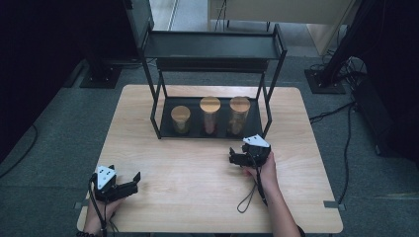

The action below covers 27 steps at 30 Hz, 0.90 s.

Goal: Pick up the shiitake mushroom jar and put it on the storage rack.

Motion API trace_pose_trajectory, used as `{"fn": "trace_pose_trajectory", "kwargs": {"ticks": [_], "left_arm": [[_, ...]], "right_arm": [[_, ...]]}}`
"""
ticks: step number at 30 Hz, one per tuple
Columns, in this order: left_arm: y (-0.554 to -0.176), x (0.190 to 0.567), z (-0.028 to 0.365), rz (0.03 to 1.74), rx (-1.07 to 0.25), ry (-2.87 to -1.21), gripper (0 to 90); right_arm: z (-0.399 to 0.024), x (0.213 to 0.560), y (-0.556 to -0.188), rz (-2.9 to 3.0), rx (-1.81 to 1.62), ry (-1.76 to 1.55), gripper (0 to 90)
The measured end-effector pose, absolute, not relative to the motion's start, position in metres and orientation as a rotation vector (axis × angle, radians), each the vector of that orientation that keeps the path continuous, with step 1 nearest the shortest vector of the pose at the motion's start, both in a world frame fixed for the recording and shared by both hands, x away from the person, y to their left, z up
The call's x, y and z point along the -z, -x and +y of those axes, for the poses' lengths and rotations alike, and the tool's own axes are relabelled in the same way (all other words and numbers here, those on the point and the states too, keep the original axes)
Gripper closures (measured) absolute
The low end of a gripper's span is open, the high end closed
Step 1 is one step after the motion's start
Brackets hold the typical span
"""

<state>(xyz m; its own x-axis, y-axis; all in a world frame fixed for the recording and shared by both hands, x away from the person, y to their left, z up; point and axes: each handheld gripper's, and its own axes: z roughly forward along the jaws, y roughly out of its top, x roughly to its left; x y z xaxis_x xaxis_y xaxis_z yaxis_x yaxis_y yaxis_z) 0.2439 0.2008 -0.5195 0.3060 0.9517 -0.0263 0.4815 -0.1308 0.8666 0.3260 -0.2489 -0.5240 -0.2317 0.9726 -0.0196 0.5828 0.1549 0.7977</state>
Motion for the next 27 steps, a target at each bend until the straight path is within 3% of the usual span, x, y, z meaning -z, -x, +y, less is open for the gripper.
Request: {"fn": "trace_pose_trajectory", "kwargs": {"ticks": [27], "left_arm": [[-0.244,0.519,0.200,1.295,-0.727,-1.759,0.5]], "right_arm": [[-0.268,0.524,-0.283,1.876,-0.904,-1.457,0.0]]}}
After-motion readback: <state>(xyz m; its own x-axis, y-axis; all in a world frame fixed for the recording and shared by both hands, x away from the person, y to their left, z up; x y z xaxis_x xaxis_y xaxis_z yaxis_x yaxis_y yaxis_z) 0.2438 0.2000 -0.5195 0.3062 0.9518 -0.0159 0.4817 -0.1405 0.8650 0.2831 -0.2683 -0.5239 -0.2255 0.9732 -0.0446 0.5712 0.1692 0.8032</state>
